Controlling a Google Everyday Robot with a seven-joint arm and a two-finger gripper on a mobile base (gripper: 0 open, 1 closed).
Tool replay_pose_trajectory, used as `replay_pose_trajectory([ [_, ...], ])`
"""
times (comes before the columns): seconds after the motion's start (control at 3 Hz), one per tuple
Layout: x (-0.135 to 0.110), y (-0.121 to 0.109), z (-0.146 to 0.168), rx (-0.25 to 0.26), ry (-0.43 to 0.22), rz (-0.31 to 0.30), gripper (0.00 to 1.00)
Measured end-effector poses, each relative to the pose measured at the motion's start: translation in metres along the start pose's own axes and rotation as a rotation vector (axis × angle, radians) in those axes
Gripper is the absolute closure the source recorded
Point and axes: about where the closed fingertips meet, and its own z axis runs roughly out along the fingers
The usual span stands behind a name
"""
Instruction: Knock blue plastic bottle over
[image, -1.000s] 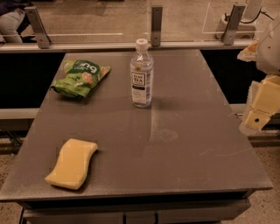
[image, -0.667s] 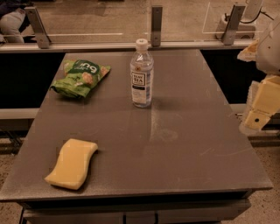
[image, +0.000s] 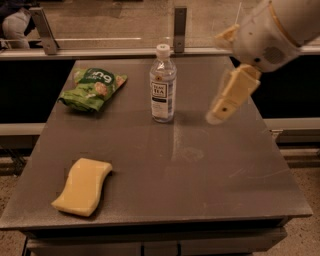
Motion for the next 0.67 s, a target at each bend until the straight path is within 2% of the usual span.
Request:
replay_pose_trajectory([
  [0.33,-0.084,-0.006,0.041,-0.019,-0.285,-0.002,0.00],
  [0.67,-0.123,-0.011,0.036,0.006,-0.399,0.019,0.00],
])
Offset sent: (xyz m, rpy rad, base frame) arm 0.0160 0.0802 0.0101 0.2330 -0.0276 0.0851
